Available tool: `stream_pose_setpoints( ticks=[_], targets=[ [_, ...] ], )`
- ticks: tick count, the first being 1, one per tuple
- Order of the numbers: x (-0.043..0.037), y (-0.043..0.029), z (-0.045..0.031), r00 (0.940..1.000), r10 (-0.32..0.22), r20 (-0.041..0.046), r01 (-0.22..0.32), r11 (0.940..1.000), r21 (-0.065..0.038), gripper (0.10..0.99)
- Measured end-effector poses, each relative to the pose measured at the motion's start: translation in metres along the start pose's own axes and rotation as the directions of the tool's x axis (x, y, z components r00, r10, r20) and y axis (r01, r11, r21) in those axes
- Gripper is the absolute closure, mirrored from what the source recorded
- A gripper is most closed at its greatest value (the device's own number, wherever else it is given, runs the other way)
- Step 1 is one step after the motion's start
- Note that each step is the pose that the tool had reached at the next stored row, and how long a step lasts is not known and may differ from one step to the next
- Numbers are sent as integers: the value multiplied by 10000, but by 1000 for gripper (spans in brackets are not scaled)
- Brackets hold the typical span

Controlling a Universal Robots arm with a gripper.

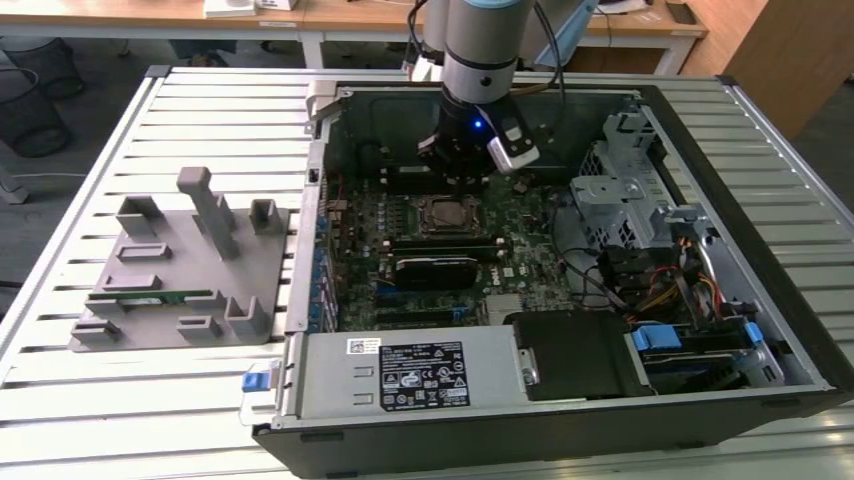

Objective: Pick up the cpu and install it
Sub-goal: 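Install the second cpu locking lever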

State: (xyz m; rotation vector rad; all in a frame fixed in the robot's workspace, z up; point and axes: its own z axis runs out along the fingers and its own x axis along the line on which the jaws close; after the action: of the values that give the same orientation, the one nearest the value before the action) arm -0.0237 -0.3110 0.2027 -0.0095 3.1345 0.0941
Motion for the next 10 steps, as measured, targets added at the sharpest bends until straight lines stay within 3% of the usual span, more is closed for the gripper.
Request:
stream_pose_setpoints(
  ticks=[10],
  targets=[
    [0,-31,-2,10000,0,-1,0,10000,0,980]
  ],
)
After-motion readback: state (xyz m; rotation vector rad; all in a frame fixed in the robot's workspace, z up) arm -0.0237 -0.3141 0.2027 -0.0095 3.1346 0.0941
